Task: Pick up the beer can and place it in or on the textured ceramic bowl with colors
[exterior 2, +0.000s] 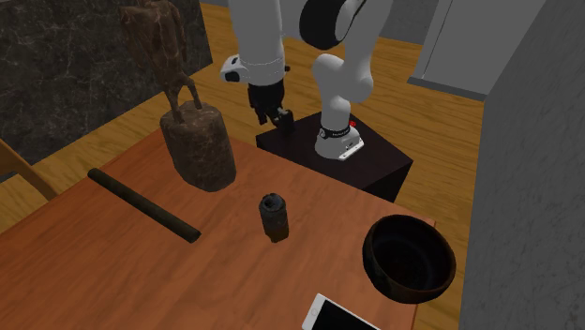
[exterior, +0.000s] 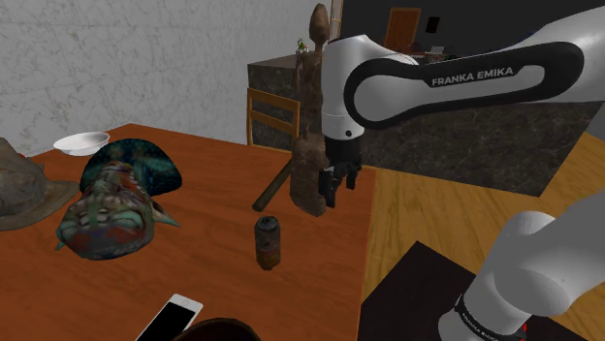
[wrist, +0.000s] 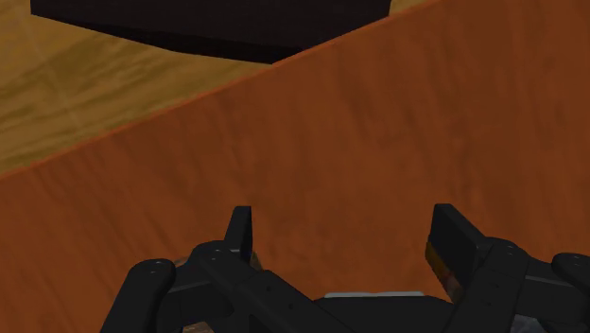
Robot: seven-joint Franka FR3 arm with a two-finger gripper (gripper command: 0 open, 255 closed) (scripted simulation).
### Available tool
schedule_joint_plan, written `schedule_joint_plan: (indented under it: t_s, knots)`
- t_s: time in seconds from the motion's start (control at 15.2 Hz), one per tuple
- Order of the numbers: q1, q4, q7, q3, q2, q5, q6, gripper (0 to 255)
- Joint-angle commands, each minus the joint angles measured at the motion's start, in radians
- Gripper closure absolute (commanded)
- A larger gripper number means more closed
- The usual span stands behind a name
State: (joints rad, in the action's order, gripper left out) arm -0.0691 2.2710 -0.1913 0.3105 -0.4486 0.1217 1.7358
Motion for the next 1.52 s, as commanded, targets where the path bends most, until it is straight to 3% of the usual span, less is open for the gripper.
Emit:
schedule_joint_plan:
  t_s: [0.0,0.33,0.73,1.19,1.45]
  knots:
    - [-0.006,-0.043,-0.049,0.039,0.068,0.003,0.033,0]
    - [-0.02,-0.159,-0.163,0.121,0.228,-0.021,0.09,0]
    - [-0.051,-0.328,-0.305,0.196,0.435,-0.099,0.128,0]
    - [-0.054,-0.25,-0.311,0.197,0.451,-0.106,0.22,0]
    - [-0.054,-0.244,-0.312,0.197,0.453,-0.107,0.228,0]
